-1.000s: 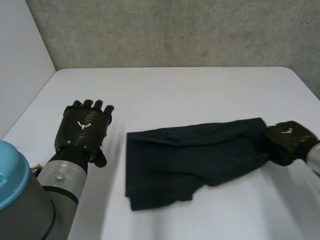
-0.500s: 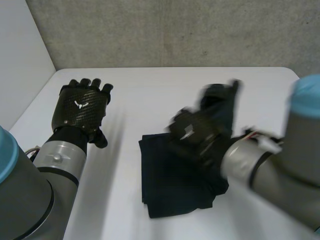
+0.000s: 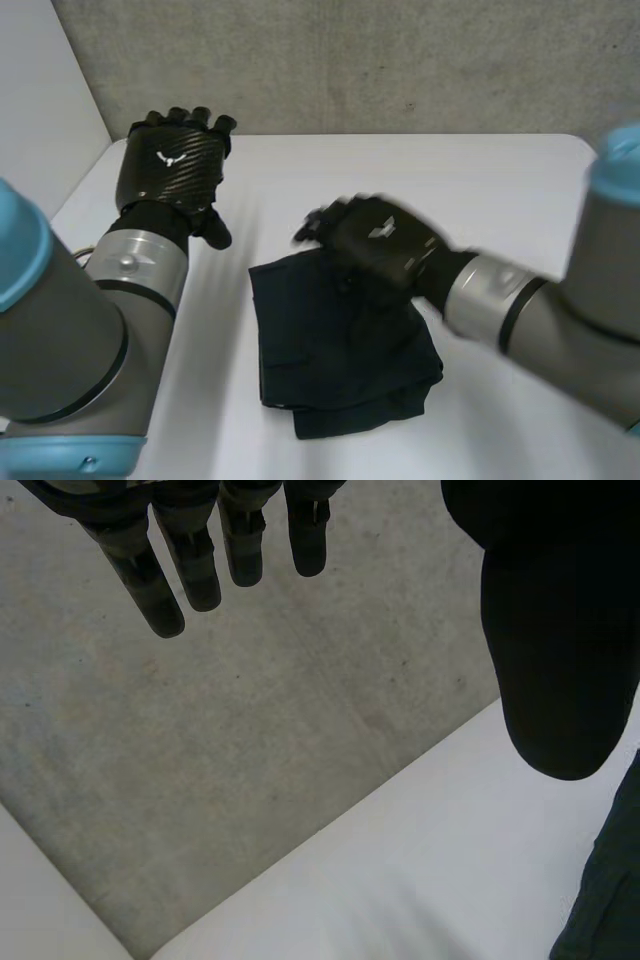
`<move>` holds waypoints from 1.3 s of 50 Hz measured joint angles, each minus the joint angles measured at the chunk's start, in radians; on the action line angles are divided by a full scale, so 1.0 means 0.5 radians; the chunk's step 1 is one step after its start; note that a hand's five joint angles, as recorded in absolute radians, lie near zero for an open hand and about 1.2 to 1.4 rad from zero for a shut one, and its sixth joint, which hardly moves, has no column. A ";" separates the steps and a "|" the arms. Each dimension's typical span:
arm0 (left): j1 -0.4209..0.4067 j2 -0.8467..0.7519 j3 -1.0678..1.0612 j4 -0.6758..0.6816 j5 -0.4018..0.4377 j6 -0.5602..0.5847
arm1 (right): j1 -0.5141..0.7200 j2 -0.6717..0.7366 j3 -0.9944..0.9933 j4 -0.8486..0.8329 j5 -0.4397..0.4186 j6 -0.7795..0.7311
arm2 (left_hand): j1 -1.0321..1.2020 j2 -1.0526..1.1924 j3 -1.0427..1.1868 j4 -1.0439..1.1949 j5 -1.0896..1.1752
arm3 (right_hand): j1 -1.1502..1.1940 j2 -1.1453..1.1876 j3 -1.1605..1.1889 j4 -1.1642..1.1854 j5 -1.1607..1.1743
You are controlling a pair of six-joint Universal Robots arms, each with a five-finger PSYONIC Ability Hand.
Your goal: Fold the shorts.
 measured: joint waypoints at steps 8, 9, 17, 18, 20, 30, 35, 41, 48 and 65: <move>-0.174 -0.274 0.126 -0.033 0.004 -0.086 | -0.198 0.044 -0.090 0.020 0.146 0.300 | 0.000 0.000 0.000 0.000 0.000 | 0.000 0.000 0.000 0.000 0.000; -0.189 -0.302 0.131 -0.038 0.004 -0.094 | -0.202 0.064 -0.097 0.021 0.160 0.298 | 0.000 0.000 0.000 0.000 0.000 | 0.000 0.000 0.000 0.000 0.000; -0.267 -0.631 0.172 -0.138 0.003 -0.224 | -0.200 0.405 -0.159 0.020 0.230 0.239 | 0.000 0.000 0.000 0.000 0.000 | 0.000 0.000 0.000 0.000 0.000; -0.266 -0.678 0.181 -0.166 0.002 -0.247 | -0.198 0.472 -0.164 0.018 0.233 0.221 | 0.000 0.000 0.000 0.000 0.000 | 0.000 0.000 0.000 0.000 0.000; -0.265 -0.696 0.185 -0.177 0.002 -0.256 | -0.197 0.496 -0.166 0.017 0.233 0.214 | 0.000 0.000 0.000 0.000 0.000 | 0.000 0.000 0.000 0.000 0.000; -0.202 -0.921 0.278 -0.461 0.015 -0.324 | -0.206 0.768 -0.161 0.005 0.262 -0.091 | -0.003 -0.005 0.000 0.000 0.000 | -0.095 -0.034 -0.044 0.000 0.000; -0.197 -0.893 0.302 -0.504 0.035 -0.314 | -0.212 0.676 -0.156 -0.033 0.289 -0.145 | -0.028 -0.019 0.000 0.000 0.000 | -0.100 -0.036 -0.044 0.000 0.000; -0.188 -0.658 0.366 -0.509 0.103 -0.312 | -0.211 0.442 -0.164 -0.165 0.350 -0.088 | -0.028 -0.019 0.000 0.000 0.000 | -0.100 -0.036 -0.044 0.000 0.000; -0.035 -0.158 0.574 -0.649 0.248 -0.328 | -0.211 0.023 -0.340 -0.294 0.826 0.145 | -0.027 -0.019 0.000 0.000 0.000 | -0.100 -0.036 -0.045 0.000 0.000; 0.414 0.149 0.837 -1.272 0.390 -0.496 | -0.221 -0.115 -0.661 0.246 1.218 0.220 | -0.028 -0.019 0.000 0.000 0.000 | -0.100 -0.036 -0.044 0.000 0.000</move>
